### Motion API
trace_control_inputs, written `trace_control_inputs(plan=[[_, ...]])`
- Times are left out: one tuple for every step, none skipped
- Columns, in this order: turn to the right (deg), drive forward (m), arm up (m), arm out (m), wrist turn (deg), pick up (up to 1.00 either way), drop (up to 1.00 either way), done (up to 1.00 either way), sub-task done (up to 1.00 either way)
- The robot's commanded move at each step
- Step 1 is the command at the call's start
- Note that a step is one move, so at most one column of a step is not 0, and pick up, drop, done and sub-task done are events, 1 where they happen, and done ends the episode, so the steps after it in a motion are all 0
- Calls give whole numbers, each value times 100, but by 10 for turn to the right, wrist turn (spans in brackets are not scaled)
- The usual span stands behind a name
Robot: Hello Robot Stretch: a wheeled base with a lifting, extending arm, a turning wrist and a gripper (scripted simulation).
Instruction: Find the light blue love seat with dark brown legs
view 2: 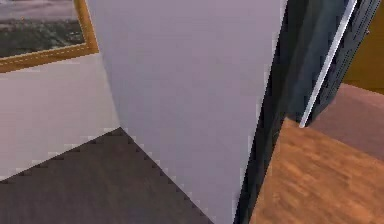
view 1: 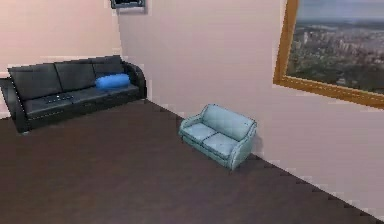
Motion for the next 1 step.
trace_control_inputs(plan=[[300,0,0,0,0,0,0,0,0]])
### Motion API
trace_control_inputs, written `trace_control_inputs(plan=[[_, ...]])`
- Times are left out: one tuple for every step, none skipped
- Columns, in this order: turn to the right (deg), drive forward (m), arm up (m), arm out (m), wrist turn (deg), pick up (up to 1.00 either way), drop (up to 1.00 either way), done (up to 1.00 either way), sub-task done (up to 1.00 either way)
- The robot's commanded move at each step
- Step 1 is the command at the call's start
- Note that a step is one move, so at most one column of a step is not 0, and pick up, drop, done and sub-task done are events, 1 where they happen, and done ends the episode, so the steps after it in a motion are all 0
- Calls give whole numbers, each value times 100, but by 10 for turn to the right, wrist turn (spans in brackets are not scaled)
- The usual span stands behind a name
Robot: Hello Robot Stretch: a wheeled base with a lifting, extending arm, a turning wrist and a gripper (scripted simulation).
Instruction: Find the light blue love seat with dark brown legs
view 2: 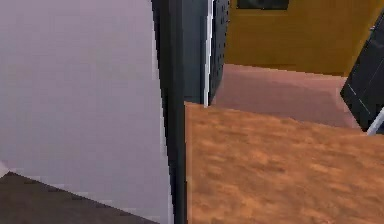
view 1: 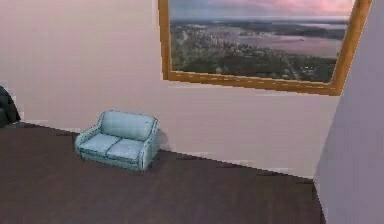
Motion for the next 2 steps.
trace_control_inputs(plan=[[0,95,0,0,0,0,0,0,0],[-360,0,0,0,0,0,0,0,0]])
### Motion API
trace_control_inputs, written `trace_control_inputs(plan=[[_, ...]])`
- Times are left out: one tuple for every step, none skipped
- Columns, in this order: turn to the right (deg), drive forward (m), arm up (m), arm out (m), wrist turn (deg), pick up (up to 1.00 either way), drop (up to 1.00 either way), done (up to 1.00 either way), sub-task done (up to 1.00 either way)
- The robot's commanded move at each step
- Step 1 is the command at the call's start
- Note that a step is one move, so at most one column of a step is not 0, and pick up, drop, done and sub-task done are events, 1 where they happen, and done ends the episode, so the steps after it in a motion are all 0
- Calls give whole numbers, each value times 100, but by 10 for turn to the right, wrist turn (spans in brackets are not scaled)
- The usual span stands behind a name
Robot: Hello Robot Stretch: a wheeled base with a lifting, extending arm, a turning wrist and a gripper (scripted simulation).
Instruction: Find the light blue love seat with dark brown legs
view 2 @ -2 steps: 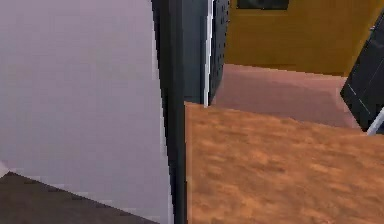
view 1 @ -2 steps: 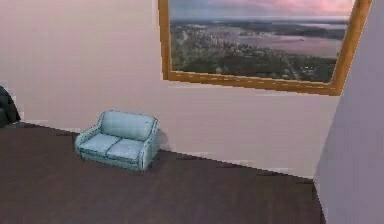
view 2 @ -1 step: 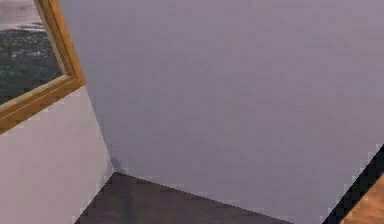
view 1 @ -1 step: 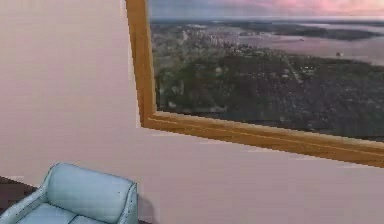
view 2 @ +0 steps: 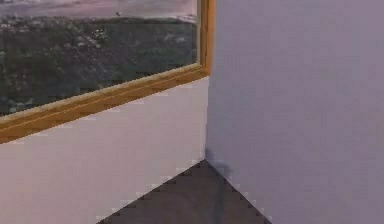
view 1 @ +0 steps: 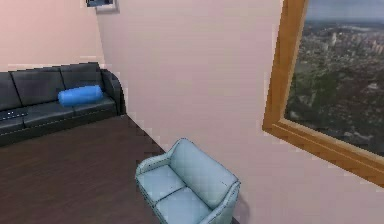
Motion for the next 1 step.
trace_control_inputs(plan=[[0,0,0,0,0,0,0,100,0]])
